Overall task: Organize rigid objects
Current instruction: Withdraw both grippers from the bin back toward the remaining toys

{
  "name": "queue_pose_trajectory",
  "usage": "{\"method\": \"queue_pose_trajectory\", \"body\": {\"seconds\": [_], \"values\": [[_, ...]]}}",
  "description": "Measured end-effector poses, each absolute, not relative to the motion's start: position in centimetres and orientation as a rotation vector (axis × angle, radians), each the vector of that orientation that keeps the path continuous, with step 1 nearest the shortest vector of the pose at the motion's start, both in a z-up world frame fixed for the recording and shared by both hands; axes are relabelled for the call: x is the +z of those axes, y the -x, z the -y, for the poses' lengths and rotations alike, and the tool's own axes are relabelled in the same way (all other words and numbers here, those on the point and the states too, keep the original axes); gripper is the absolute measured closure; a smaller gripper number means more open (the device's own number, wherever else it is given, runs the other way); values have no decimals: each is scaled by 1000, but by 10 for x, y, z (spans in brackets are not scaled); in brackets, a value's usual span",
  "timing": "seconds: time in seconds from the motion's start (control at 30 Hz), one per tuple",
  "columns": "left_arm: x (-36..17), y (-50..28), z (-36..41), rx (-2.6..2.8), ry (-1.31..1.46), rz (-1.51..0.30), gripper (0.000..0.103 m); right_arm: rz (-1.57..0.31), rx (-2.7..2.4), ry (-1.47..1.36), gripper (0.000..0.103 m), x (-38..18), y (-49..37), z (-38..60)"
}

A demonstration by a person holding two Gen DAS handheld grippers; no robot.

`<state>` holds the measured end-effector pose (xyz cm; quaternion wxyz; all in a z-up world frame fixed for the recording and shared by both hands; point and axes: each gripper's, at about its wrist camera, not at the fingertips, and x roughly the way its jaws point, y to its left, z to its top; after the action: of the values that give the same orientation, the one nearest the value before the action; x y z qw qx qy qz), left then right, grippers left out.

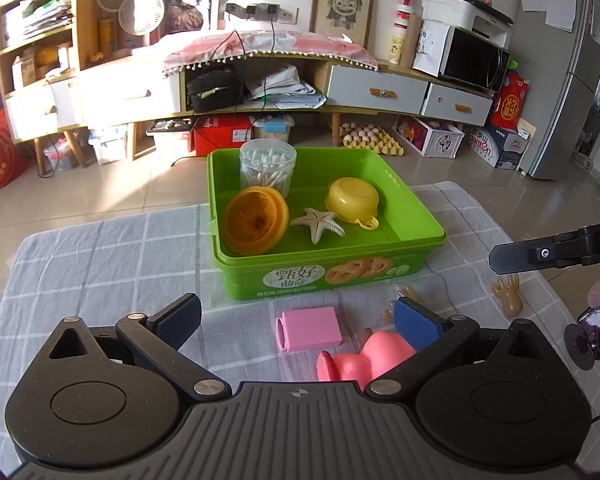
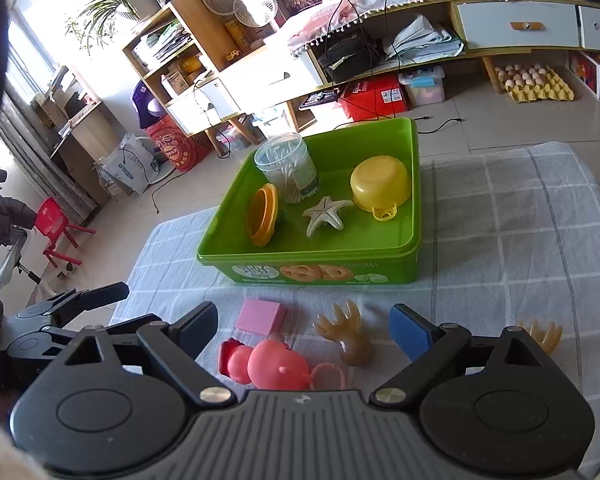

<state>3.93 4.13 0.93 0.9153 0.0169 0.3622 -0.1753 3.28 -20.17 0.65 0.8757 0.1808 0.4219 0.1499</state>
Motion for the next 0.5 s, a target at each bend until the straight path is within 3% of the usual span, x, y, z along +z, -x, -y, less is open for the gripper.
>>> {"method": "queue_pose_trajectory", "body": {"seconds": [0.5], "values": [[-45,19,-32,-631,-75,-767,5,-898,386,-259,33,-44,12,195]]}}
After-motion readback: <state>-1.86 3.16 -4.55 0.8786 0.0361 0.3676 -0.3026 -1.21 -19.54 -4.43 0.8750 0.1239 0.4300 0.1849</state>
